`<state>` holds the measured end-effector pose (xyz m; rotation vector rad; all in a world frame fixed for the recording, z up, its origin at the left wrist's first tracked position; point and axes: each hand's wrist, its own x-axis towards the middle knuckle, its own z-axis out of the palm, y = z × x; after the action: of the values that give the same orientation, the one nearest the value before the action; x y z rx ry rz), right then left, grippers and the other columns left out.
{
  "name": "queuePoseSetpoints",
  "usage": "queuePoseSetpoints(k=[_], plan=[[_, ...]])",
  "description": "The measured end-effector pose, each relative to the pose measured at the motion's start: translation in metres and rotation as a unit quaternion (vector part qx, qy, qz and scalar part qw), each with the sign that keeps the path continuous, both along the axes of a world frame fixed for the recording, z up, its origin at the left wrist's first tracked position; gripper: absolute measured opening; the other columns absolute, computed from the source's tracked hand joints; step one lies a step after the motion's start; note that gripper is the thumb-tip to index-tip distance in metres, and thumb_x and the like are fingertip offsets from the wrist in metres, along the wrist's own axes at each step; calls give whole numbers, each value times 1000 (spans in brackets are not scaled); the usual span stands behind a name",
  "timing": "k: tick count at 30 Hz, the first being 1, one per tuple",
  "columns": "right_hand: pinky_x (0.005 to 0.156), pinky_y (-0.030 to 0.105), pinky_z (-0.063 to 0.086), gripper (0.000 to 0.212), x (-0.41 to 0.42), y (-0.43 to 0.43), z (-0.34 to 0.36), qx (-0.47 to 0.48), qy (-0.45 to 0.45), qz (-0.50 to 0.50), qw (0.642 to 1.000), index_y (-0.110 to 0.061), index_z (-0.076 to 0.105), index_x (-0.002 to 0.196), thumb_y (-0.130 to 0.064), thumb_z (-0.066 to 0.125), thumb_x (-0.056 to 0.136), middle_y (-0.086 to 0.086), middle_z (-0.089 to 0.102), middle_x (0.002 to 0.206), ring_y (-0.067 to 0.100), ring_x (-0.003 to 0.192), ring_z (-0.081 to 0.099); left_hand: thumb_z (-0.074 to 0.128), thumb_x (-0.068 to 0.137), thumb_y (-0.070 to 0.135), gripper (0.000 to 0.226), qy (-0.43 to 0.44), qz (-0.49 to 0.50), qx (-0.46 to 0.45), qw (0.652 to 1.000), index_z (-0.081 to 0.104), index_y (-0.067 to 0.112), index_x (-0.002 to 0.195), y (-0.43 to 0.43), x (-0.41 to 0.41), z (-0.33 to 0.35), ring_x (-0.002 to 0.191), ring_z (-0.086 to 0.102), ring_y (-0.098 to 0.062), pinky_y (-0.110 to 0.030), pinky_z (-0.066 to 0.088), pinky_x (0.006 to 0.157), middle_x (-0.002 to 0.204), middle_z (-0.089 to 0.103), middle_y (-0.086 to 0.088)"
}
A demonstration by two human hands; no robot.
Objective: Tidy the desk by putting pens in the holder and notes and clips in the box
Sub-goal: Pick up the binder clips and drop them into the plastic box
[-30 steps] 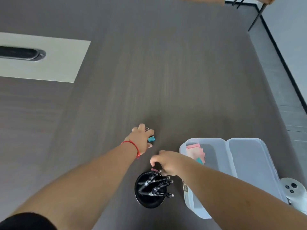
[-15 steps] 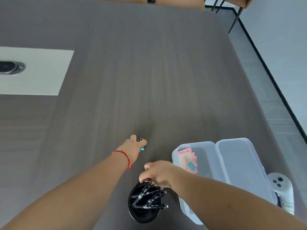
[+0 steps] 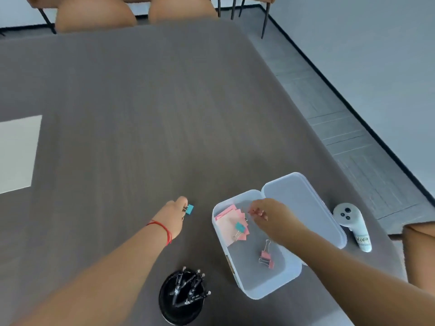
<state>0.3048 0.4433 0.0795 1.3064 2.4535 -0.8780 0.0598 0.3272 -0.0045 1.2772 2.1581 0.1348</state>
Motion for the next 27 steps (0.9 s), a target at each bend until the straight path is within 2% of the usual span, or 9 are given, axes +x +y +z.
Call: queuePoseSetpoints(k=[4, 6, 11, 15, 17, 20, 22, 24, 27], plan=[[80, 27, 51, 17, 41, -17, -8, -47, 14, -106, 993, -25, 68, 98, -22, 53, 91, -4, 67, 100, 16, 89, 63, 44, 94, 11, 12, -57, 88, 155, 982, 52, 12, 103, 32, 27, 30, 84, 57, -24, -31, 44, 75, 100, 62, -9], [79, 29, 52, 17, 50, -28, -18, -82, -34, -92, 992, -22, 67, 97, -20, 52, 89, -1, 66, 101, 20, 92, 64, 46, 93, 16, 6, -100, 32, 220, 970, 52, 15, 95, 48, 51, 55, 82, 59, -20, -30, 45, 73, 90, 63, -3], [70, 30, 43, 19, 51, -52, -55, -53, -125, 20, 991, -19, 59, 106, -15, 47, 92, 2, 61, 105, 25, 96, 61, 49, 88, 34, 14, 35, -350, 14, 936, 59, 26, 84, 64, 111, 31, 98, 59, -20, -32, 48, 73, 99, 67, 6], [53, 26, 34, 17, 53, -49, -67, -47, -135, 53, 988, -25, 55, 95, -10, 50, 89, -6, 36, 71, 21, 77, 44, 48, 88, 39, 22, 134, -426, 2, 895, 66, 28, 96, 70, 116, 19, 99, 57, -24, -32, 46, 71, 100, 64, 3], [64, 29, 38, 19, 52, -46, -70, -51, -131, 69, 988, -21, 59, 100, -9, 52, 87, -6, 39, 72, 19, 79, 42, 51, 85, 32, 17, 148, -354, 108, 917, 64, 22, 87, 69, 100, 28, 88, 62, -28, -39, 53, 72, 89, 65, -2], [71, 29, 40, 25, 51, -45, -66, -74, -141, 86, 983, -13, 60, 109, -9, 51, 87, -5, 42, 68, 23, 81, 48, 49, 84, 6, 16, 121, -27, 251, 960, 63, 6, 92, 59, 53, 22, 87, 59, -39, -46, 51, 78, 91, 64, -18], [80, 34, 49, 29, 54, -46, -64, -81, -151, 98, 980, -13, 57, 115, -10, 51, 88, 1, 61, 91, 29, 95, 59, 50, 85, 3, 30, 116, 86, 142, 979, 58, 7, 114, 46, 23, 11, 105, 51, -41, -48, 46, 91, 112, 55, -21], [90, 38, 52, 33, 60, -48, -65, -75, -147, 100, 981, -16, 55, 121, -12, 53, 88, 4, 62, 117, 28, 109, 60, 58, 86, 13, 39, 91, 62, -4, 994, 52, 15, 125, 34, 7, -6, 116, 44, -37, -45, 43, 100, 121, 47, -17], [92, 39, 51, 33, 69, -51, -57, -44, -112, 120, 986, -20, 56, 123, -16, 49, 90, -1, 52, 130, 22, 116, 53, 68, 83, 25, 44, 73, 4, -51, 996, 54, 21, 124, 28, 3, -24, 115, 47, -34, -41, 43, 101, 119, 47, -13]])
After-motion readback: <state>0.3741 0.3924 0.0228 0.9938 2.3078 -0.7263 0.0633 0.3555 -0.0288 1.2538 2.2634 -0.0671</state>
